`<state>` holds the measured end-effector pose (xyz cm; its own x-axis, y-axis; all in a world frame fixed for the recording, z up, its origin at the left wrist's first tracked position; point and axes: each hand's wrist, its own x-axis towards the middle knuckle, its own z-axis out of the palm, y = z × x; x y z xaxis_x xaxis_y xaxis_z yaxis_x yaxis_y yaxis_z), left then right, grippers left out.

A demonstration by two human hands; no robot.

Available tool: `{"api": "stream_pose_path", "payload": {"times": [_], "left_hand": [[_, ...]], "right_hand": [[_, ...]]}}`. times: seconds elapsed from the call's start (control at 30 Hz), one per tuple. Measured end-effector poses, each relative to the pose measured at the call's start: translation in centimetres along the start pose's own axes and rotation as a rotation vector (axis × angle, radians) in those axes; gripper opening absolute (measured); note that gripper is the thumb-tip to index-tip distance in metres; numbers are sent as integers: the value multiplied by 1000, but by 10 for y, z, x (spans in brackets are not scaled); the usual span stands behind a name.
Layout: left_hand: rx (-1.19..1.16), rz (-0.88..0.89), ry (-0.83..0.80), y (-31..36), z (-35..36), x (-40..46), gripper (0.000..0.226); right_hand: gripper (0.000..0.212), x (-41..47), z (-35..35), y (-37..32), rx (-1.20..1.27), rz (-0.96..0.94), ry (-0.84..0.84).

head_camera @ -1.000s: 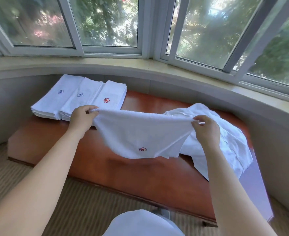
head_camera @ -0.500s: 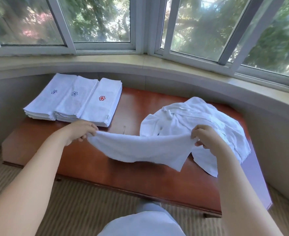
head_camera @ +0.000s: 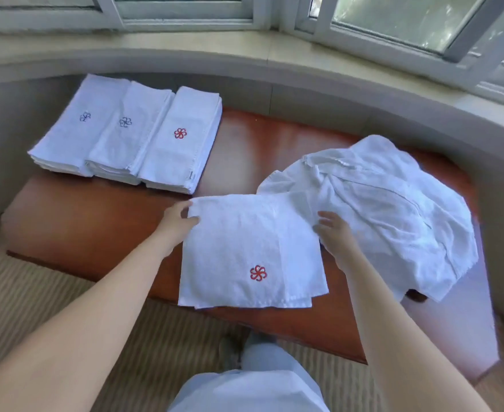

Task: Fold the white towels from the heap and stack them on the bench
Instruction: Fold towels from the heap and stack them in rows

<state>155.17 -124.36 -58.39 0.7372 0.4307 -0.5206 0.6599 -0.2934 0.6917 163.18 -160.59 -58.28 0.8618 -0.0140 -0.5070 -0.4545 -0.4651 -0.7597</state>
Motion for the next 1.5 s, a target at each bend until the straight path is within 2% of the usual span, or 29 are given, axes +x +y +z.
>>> {"api": "stream_pose_path", "payload": {"times": [0.13,0.23,0.4,0.53,0.67,0.77,0.93,1.07,1.17,1.3,1.43,1.5], "left_hand": [[106,-202,-147,-63,39,-3,57],[148,-303,-148,-100,60,-7,59],[206,-432,-61,-141,79,-14,62],[243,-533,-20,-159,88,-10,66],[295,-626,53,-163,95,-8,79],[301,-677,86,-165,102,-11,83],[335,-649,-4,-171,103,-12,58],[239,-518,-14,-175,103,-17,12],[-6,-377,72,-175,86,-25,8],[-92,-237,228,-180,59,-41,10],[-3,-310,146,-209,64,-45,16],[29,-338,130,-217,69,-40,9]], "right_hand": [[42,2,25,74,-82,229,-150],[44,1,35,111,-157,299,-168],[51,4,40,154,-246,347,-59],[55,8,45,169,-189,433,46],[30,6,49,176,-196,417,34],[22,0,53,175,-149,387,40],[6,-4,58,176,-22,365,47],[11,-9,57,172,14,351,40],[20,-16,49,161,96,325,65],[20,-38,41,162,210,251,95],[10,-52,64,193,37,303,42],[6,-50,74,204,-19,294,51]]}}
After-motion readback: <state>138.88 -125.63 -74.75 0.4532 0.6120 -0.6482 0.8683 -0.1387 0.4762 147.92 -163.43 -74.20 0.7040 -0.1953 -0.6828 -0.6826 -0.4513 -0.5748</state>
